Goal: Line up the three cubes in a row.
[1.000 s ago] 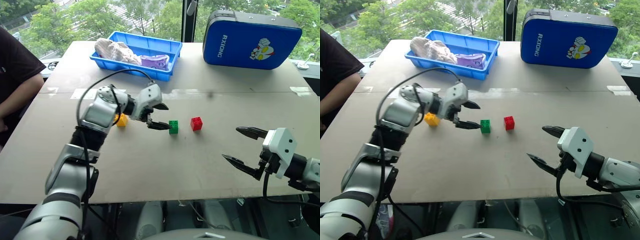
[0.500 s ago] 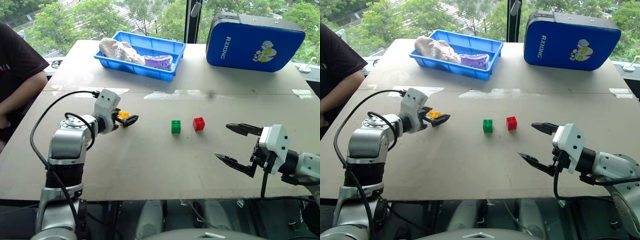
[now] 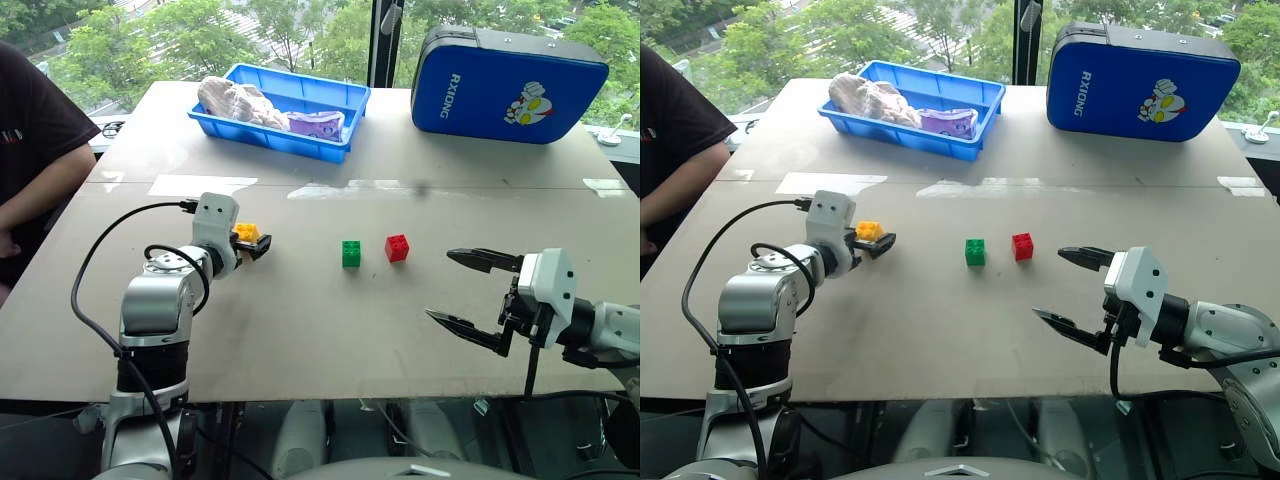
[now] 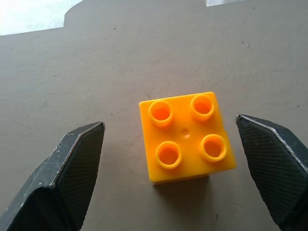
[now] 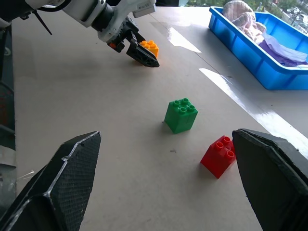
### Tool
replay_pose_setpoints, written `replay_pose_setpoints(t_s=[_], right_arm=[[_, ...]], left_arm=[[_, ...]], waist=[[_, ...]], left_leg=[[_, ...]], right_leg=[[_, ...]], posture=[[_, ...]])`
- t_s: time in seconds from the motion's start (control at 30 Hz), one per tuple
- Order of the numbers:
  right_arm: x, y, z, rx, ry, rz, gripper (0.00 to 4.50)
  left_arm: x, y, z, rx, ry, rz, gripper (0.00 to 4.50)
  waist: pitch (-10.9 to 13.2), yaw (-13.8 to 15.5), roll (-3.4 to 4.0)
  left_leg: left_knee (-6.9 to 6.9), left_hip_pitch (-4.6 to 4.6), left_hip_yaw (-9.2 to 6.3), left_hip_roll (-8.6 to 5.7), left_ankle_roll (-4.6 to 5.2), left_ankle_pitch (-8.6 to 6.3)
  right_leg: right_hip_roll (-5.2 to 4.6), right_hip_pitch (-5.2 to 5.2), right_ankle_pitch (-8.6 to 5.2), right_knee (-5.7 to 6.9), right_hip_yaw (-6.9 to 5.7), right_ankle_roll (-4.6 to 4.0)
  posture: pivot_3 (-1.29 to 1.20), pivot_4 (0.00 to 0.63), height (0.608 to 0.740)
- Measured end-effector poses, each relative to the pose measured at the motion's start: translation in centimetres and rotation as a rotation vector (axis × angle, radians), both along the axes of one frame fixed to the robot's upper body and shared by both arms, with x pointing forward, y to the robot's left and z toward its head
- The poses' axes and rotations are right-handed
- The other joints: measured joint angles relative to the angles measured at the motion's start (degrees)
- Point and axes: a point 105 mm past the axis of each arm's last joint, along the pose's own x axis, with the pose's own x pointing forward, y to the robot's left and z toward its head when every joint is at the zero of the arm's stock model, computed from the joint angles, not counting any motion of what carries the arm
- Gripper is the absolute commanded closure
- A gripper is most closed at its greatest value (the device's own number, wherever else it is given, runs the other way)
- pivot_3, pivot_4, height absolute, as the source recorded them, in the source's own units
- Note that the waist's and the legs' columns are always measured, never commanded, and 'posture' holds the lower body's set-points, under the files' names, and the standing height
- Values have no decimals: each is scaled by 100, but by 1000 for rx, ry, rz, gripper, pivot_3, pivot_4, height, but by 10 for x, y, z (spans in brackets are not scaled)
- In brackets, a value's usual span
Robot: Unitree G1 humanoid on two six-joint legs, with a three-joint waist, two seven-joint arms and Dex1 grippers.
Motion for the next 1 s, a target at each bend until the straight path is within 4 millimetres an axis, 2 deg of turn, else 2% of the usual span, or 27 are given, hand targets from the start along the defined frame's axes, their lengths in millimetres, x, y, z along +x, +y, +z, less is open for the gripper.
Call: replay_pose_setpoints(t_s=[0.17,0.27,0.37,0.47,0.5,0.57,0.63,0.73,0.83,1.0], right_arm=[[0,0,1,2,-4,5,0],[0,0,1,2,-4,5,0],[0,0,1,3,-5,1,0],[1,0,1,4,-7,-6,0],[1,0,1,4,-7,-8,0],[1,0,1,5,-8,-12,0],[1,0,0,5,-5,-14,0],[2,1,1,7,-9,-17,0],[0,3,1,6,-12,-12,0],[-1,6,2,6,-21,-14,0]], left_arm=[[2,-4,3,-13,-26,-21,3216],[1,-5,4,-20,-30,-41,3177],[-1,-10,12,-27,-41,-146,3177],[-9,-26,25,-57,-64,-373,3177],[-17,-36,29,-47,-46,-547,3177],[-32,-40,28,-15,11,-777,3177],[-36,-38,26,0,57,-934,3177],[-31,-35,23,20,90,-1058,3177],[-16,-34,23,96,77,-1168,3177],[-2,-45,16,166,66,-1281,3177]], waist=[[0,-2,0],[0,-3,0],[0,-4,0],[0,-4,1],[0,-4,1],[-2,-6,7],[-2,-3,11],[-3,20,10],[-3,28,9],[-2,2,7]], left_leg=[[0,0,0,0,0,0],[0,0,1,0,0,0],[-1,-1,1,1,0,0],[-1,-1,2,1,-1,0],[-1,-2,3,1,-1,0],[-4,0,8,1,-2,-1],[-5,-2,8,1,-1,-1],[-2,-10,6,-1,0,0],[0,-17,12,-8,1,-1],[1,-20,20,-11,7,-4]], right_leg=[[0,-1,4,0,0,-7],[0,-1,4,0,0,-7],[1,-2,4,0,-2,-8],[-1,-2,4,-1,-3,-9],[-2,-3,4,-3,-3,-10],[-3,-7,3,-4,-3,-11],[-3,-10,-2,-3,-4,-3],[-3,-9,-5,-6,-11,2],[-4,-9,-1,-10,-11,-3],[-1,-10,3,-12,-8,-8]], posture=[[0,150,740],[0,150,740],[0,150,740],[0,150,740],[0,150,740],[0,150,740],[0,150,740],[0,150,740],[0,150,740],[0,150,740]])
